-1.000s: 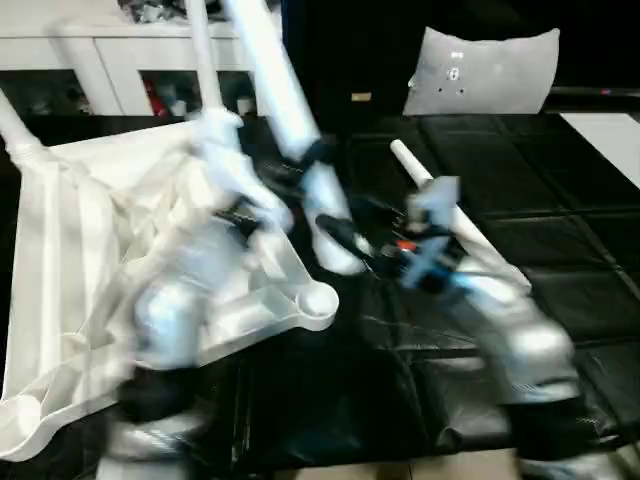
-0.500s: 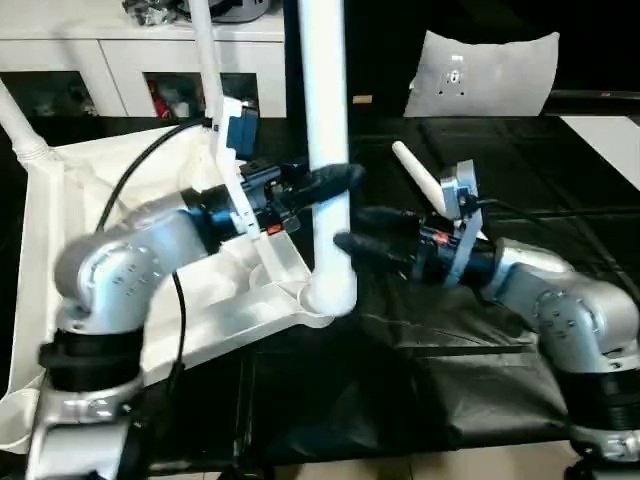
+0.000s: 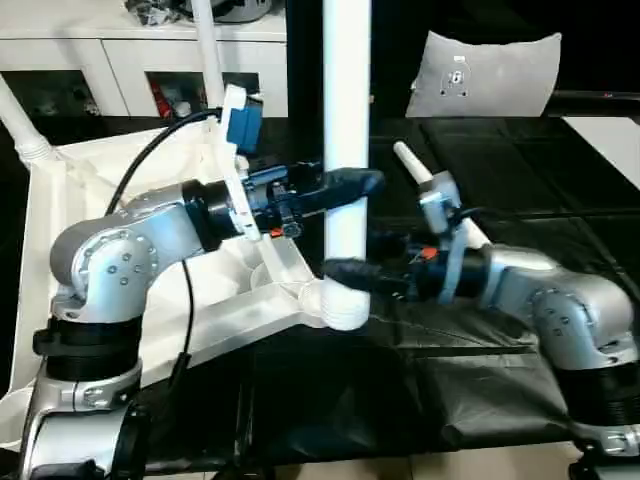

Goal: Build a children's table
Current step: Pick table leg

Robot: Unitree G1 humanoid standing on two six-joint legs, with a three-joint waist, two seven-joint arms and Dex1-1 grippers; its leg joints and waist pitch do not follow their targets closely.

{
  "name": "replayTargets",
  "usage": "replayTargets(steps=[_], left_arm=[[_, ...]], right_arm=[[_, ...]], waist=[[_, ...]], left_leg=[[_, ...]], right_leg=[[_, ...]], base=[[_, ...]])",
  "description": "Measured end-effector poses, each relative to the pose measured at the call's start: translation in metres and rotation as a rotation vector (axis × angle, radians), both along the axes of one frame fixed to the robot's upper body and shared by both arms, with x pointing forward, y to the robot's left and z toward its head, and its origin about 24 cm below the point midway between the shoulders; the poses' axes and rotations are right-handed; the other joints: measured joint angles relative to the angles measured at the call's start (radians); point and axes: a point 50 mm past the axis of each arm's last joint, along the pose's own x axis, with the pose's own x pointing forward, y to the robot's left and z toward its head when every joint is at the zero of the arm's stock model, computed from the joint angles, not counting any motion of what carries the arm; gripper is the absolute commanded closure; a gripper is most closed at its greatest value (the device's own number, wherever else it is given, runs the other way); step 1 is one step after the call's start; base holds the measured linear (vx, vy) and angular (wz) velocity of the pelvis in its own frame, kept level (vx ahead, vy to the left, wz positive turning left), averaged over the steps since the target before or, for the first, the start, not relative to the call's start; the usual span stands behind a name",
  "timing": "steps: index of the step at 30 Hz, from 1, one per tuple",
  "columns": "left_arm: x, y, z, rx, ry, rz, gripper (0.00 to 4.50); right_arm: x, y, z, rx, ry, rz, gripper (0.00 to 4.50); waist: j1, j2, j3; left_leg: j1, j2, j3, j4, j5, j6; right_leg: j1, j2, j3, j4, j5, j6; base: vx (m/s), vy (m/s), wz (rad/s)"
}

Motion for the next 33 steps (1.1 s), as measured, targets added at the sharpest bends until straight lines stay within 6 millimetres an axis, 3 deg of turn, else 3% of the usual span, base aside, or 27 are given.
replayTargets(steps=[15,24,27,33], left_arm=[[0.003,0.001,-0.002,0.008,-0.006,0.004,2.66],[0.005,0.003,-0.001,0.010,-0.034,0.037,2.66],[0.007,0.003,-0.001,0.006,-0.050,0.072,1.96],[0.010,0.003,-0.001,0.034,-0.112,0.215,1.96]], right_arm=[[-0.001,0.004,-0.001,0.010,0.008,0.024,2.40],[0.002,0.010,-0.002,0.020,-0.017,-0.013,2.55],[0.004,0.013,-0.002,0.020,-0.035,-0.047,2.55],[0.012,0.026,-0.005,0.032,-0.067,-0.163,2.56]], waist=[[0.000,0.000,0.000],[0.000,0.000,0.000],[0.000,0.000,0.000],[-0.001,0.000,0.000]], left_leg=[[0.000,0.000,0.000,0.000,0.000,0.000],[0.000,0.000,0.000,0.000,0.001,-0.001],[0.000,0.000,0.000,0.000,0.001,-0.001],[0.000,0.000,0.000,0.000,0.001,-0.002]], right_leg=[[0.000,0.000,0.000,0.000,0.000,0.000],[0.000,0.000,0.000,0.001,0.000,0.000],[0.000,0.000,0.000,0.001,0.000,0.000],[0.000,0.000,0.000,0.002,0.000,0.000]], base=[[0.000,0.000,0.00],[0.000,0.000,0.00],[0.000,0.000,0.00],[0.000,0.000,0.00]])
